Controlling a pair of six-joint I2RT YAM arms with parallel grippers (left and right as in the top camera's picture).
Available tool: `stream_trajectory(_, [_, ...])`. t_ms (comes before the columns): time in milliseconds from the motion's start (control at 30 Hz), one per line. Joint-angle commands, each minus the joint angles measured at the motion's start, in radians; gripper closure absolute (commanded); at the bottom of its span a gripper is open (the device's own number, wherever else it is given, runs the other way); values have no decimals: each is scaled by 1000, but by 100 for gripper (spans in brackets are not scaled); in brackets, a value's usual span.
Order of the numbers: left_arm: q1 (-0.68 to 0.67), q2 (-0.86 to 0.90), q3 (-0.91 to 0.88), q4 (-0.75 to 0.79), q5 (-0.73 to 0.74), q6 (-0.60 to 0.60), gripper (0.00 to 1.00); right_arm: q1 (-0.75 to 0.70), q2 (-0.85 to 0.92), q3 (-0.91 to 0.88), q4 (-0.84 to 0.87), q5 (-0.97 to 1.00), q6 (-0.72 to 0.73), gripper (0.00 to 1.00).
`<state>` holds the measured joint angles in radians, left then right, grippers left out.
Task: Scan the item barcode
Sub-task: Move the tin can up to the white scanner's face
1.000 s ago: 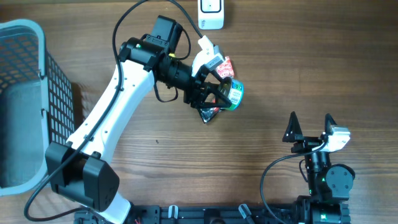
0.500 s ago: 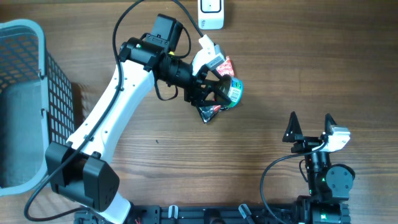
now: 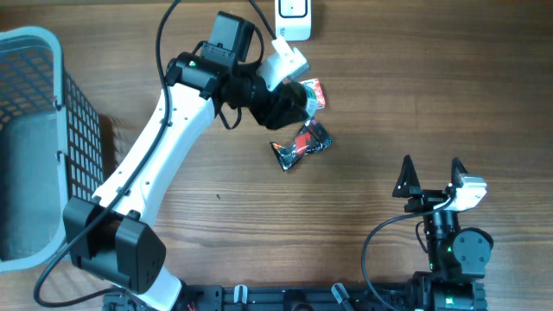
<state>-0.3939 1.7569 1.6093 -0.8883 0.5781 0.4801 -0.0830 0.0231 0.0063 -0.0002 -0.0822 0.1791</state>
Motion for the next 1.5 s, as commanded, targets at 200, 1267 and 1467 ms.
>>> stream_trajectory(200, [-3, -4, 11, 151, -357, -77, 41, 5, 2, -1, 3, 0, 7, 0])
stream_trajectory(1267, [-3, 214, 11, 640, -682, -16, 29, 5, 2, -1, 3, 0, 6, 0])
stream_trajectory(1467, [0, 267, 11, 795, -704, -7, 27, 5, 2, -1, 3, 0, 7, 0])
